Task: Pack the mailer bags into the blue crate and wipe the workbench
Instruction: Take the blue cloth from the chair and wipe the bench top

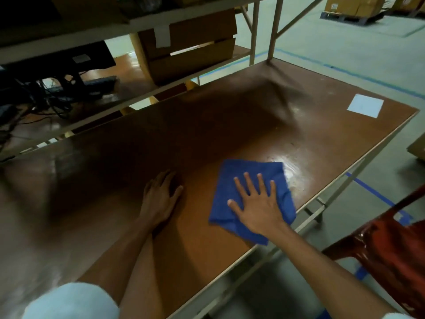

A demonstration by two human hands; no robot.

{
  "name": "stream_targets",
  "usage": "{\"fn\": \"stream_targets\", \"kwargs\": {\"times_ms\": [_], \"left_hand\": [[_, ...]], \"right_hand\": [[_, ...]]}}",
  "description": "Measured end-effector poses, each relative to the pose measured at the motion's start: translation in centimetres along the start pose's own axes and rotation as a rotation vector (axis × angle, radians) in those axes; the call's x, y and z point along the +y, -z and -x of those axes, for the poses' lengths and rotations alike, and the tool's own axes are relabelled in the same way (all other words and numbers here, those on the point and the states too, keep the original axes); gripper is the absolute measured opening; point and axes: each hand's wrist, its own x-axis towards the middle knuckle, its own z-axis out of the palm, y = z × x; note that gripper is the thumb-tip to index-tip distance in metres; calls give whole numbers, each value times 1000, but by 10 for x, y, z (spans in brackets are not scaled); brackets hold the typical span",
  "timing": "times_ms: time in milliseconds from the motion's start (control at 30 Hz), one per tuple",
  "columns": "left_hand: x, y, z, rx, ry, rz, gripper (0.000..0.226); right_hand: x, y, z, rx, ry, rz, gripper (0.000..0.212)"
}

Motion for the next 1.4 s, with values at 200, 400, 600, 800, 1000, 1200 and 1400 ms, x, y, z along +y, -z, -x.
{"fn": "stream_targets", "kwargs": {"times_ms": [200,400,600,800,1000,1200,1400], "left_hand": [[-83,28,6,75,85,-100,77],[-133,46,-38,51,191,-38,72],[-184,59,-77,54,198,-49,91],[-201,52,-86,50,216,-71,86],[-198,51,-84,68,237,-102,82],[-197,53,-84,67,240,-127,80],[-191,58,-83,95,273,-109,74]], "right_hand": [[-48,-6,-78,-15,74,0,75],[-96,-13,-158,-84,524,70,70],[-121,-7,-245,-151,166,-41,75],[-124,-7,-317,-150,136,-59,74],[-176,-15,-373,-157,416,-10,70],[-182,-11,-452,-122,-60,-83,79],[-221,-24,-475,-155,624,-16,69]]}}
